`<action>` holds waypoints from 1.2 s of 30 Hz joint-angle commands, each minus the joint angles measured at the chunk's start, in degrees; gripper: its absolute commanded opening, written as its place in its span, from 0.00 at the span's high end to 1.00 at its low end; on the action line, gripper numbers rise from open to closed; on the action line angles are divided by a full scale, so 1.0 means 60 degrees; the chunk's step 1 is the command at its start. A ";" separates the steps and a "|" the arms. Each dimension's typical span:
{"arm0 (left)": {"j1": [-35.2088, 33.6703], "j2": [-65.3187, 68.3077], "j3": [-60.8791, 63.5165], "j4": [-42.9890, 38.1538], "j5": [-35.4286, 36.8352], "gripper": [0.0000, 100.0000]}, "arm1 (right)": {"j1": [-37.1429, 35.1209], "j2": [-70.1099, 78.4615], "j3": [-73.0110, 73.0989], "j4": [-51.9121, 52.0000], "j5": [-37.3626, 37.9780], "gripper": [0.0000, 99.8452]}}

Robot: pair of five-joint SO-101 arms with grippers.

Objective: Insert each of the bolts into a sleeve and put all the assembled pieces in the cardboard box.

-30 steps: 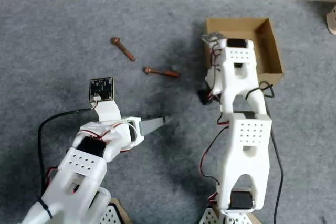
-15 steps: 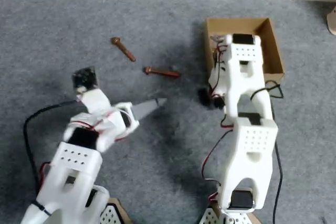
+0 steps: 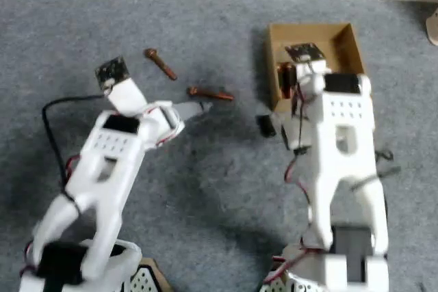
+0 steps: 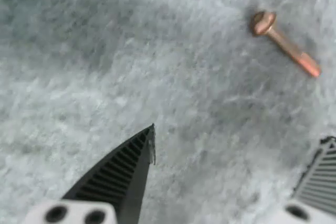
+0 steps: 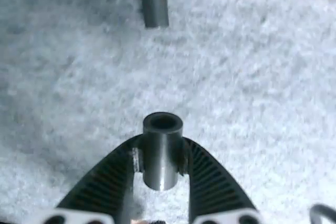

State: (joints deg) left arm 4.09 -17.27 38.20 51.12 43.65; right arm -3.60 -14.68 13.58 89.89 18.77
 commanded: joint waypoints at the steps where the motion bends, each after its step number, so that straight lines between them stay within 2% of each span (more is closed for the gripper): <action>1: -0.0769 0.0637 -0.1692 0.0044 0.0088 0.57 | 0.0022 -0.1941 0.1004 -0.0168 0.0484 0.99; 4: -0.1355 0.1282 -0.2733 0.0059 0.0059 0.58 | 0.0286 -0.2996 0.1751 -0.0139 0.0952 0.99; 7: -0.1473 0.2176 -0.3744 0.0249 0.0059 0.58 | 0.0740 -0.3846 0.2147 -0.0198 0.0982 0.99; 17: -0.1473 0.6352 -0.8447 0.2139 0.0103 0.58 | 0.1678 -0.5824 0.2308 -0.0125 0.0996 0.99; 25: -0.1663 0.9209 -1.2081 0.3062 0.0777 0.58 | 0.1663 -0.6938 0.3436 -0.0198 0.1040 0.99; 30: -0.1678 1.0996 -1.4454 0.3560 0.0982 0.58 | 0.1648 -0.7714 0.3949 -0.0212 0.1802 0.99; 36: -0.1678 1.3018 -1.7473 0.4308 0.1114 0.74 | 0.1663 -0.8711 0.4330 -0.0125 0.1963 0.99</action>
State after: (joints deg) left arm -5.41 58.77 -56.75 75.03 49.80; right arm 5.89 -64.00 38.99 89.63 28.97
